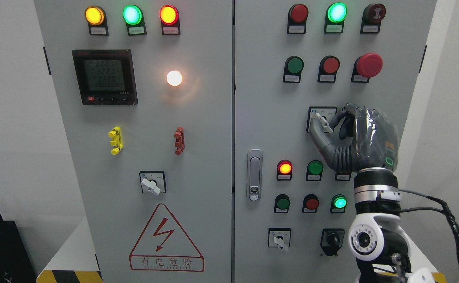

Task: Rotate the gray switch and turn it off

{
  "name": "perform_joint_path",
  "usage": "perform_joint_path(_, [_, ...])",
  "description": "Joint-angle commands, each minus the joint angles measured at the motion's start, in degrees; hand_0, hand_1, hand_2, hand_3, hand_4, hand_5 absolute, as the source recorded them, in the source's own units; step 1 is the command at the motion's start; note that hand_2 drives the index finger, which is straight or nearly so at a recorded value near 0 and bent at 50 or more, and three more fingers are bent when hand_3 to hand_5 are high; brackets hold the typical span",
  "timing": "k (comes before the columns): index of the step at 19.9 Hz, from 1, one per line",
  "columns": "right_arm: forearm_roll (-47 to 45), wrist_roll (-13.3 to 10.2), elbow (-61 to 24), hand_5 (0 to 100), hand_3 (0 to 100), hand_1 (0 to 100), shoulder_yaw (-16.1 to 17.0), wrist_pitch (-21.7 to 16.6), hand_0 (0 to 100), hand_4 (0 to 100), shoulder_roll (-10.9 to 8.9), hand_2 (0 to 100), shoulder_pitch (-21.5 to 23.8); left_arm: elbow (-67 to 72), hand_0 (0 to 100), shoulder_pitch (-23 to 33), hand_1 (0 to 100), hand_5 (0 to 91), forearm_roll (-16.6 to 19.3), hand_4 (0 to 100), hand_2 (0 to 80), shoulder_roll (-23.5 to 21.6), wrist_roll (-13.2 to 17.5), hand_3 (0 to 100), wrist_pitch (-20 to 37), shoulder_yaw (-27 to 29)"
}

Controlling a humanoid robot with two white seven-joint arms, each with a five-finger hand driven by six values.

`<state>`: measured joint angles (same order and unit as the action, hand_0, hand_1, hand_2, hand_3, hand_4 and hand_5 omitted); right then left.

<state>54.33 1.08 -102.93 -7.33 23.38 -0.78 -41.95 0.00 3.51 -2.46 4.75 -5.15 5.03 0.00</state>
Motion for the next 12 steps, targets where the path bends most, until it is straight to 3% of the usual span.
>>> perform_joint_path(1, [-0.01, 0.41, 0.1, 100, 95, 41, -0.23, -0.09, 42, 90, -1.06, 69, 0.02, 0.79, 12, 0.0, 39, 0.0, 0.0, 0, 0.0, 0.0, -0.12, 0, -0.02, -0.09])
perform_joint_path(12, [-0.01, 0.41, 0.72, 100, 95, 41, -0.76, -0.09, 45, 91, -1.06, 70, -0.15, 0.79, 12, 0.0, 39, 0.0, 0.0, 0, 0.0, 0.0, -0.21, 0, -0.02, -0.09])
